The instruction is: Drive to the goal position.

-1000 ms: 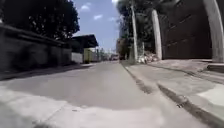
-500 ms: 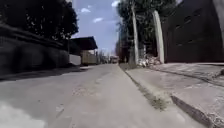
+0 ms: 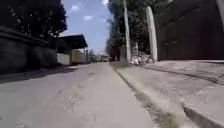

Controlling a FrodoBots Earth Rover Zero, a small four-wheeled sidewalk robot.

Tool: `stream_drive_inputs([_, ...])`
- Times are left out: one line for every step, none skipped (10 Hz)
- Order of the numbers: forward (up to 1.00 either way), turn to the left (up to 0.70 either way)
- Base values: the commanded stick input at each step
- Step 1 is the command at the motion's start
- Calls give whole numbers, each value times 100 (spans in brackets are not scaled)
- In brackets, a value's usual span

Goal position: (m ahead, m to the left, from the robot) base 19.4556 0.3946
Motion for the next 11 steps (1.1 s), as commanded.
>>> stream_drive_inputs([100,0])
stream_drive_inputs([100,0])
stream_drive_inputs([100,0])
stream_drive_inputs([100,0])
stream_drive_inputs([100,0])
stream_drive_inputs([100,0])
stream_drive_inputs([100,0])
stream_drive_inputs([100,1])
stream_drive_inputs([100,21])
stream_drive_inputs([100,38])
stream_drive_inputs([100,37])
